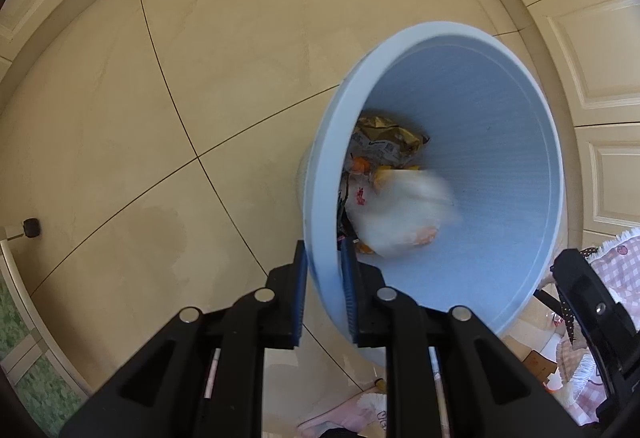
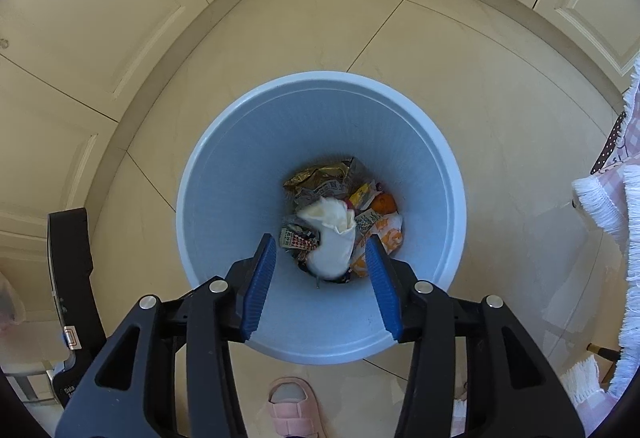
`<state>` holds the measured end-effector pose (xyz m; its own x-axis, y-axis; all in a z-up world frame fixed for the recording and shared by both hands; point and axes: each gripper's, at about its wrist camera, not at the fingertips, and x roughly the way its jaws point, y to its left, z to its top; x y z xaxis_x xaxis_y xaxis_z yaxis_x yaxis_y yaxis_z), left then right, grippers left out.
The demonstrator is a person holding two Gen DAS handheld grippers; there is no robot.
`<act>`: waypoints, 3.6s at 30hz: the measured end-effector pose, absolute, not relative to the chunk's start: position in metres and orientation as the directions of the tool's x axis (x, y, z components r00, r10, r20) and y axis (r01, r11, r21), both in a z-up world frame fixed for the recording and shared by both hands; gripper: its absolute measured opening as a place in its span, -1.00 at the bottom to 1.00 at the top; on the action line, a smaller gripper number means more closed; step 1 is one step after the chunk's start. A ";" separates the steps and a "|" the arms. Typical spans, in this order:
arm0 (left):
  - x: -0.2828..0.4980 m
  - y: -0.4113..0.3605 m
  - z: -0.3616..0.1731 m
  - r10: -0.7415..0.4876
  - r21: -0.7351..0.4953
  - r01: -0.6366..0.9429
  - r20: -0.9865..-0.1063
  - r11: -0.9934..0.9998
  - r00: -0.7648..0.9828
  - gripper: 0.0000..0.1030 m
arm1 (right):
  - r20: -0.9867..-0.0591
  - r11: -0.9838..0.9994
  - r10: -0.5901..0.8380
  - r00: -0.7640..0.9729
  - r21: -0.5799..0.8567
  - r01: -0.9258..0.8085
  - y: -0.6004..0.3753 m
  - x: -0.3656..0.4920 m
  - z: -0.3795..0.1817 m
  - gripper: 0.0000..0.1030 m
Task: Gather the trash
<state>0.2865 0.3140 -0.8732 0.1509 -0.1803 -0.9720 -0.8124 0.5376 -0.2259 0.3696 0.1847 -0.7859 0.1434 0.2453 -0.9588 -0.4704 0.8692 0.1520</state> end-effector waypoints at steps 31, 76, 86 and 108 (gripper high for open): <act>0.256 0.258 -0.423 0.057 -0.190 -0.516 -0.904 0.835 0.424 0.28 | -0.860 0.899 0.258 0.440 0.048 -0.435 0.114 0.291 -0.419 -0.02; -0.013 0.009 -0.035 0.170 -0.044 -0.232 -0.550 0.972 0.818 0.65 | -0.459 0.955 0.284 0.842 0.062 -0.288 -0.128 -0.011 -0.111 0.59; -0.023 -0.005 -0.024 0.195 0.017 -0.217 -0.509 0.976 0.838 0.68 | -0.417 0.965 0.257 0.872 0.054 -0.258 -0.139 -0.023 -0.101 0.64; -0.028 -0.006 -0.020 0.217 0.022 -0.236 -0.480 0.972 0.850 0.75 | -0.419 0.959 0.275 0.865 0.051 -0.280 -0.133 -0.026 -0.100 0.82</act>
<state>-0.0280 -0.0065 -0.0202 0.8498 0.2172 -0.4803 -0.2356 0.9716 0.0225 -0.0261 -0.1328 -0.1004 0.8653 0.2749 -0.4193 -0.2800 0.9587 0.0505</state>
